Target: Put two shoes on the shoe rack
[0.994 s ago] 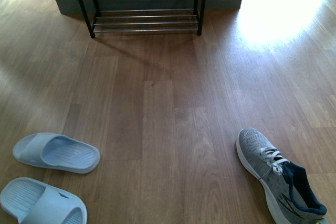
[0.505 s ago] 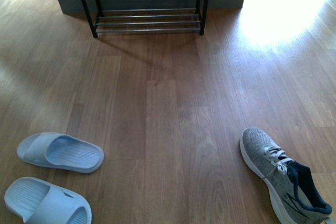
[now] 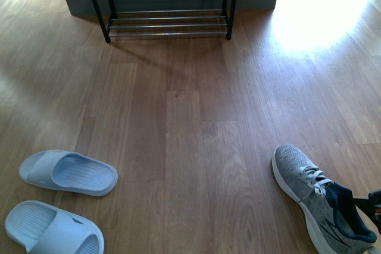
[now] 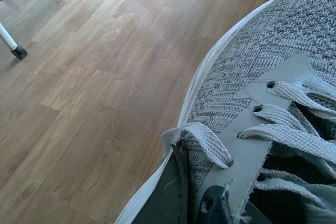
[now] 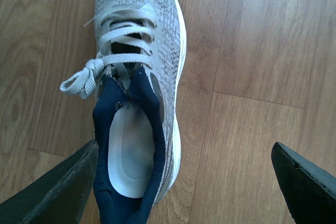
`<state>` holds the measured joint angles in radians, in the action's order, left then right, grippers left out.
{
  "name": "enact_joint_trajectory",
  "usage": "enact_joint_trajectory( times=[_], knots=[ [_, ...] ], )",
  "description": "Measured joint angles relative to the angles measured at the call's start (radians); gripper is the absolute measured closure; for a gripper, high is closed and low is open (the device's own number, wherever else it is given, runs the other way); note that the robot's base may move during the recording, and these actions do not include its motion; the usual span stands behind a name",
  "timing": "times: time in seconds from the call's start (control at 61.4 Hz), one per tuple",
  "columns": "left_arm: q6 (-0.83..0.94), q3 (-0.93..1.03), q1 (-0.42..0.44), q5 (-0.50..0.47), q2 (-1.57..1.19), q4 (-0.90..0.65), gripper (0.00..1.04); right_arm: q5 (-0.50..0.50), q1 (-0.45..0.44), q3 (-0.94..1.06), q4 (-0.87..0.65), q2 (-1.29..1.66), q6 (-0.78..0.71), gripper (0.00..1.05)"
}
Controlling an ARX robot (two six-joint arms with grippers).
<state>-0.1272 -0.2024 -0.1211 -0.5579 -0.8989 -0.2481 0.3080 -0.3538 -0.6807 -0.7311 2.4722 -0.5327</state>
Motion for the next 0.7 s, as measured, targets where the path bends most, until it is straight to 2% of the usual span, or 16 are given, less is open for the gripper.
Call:
enact_joint_trajectory(
  times=[0.701],
  knots=[
    [0.0, 0.0, 0.0, 0.0, 0.0, 0.0, 1.03, -0.018, 0.064, -0.219, 0.041, 0.205, 0.009, 0.09]
  ],
)
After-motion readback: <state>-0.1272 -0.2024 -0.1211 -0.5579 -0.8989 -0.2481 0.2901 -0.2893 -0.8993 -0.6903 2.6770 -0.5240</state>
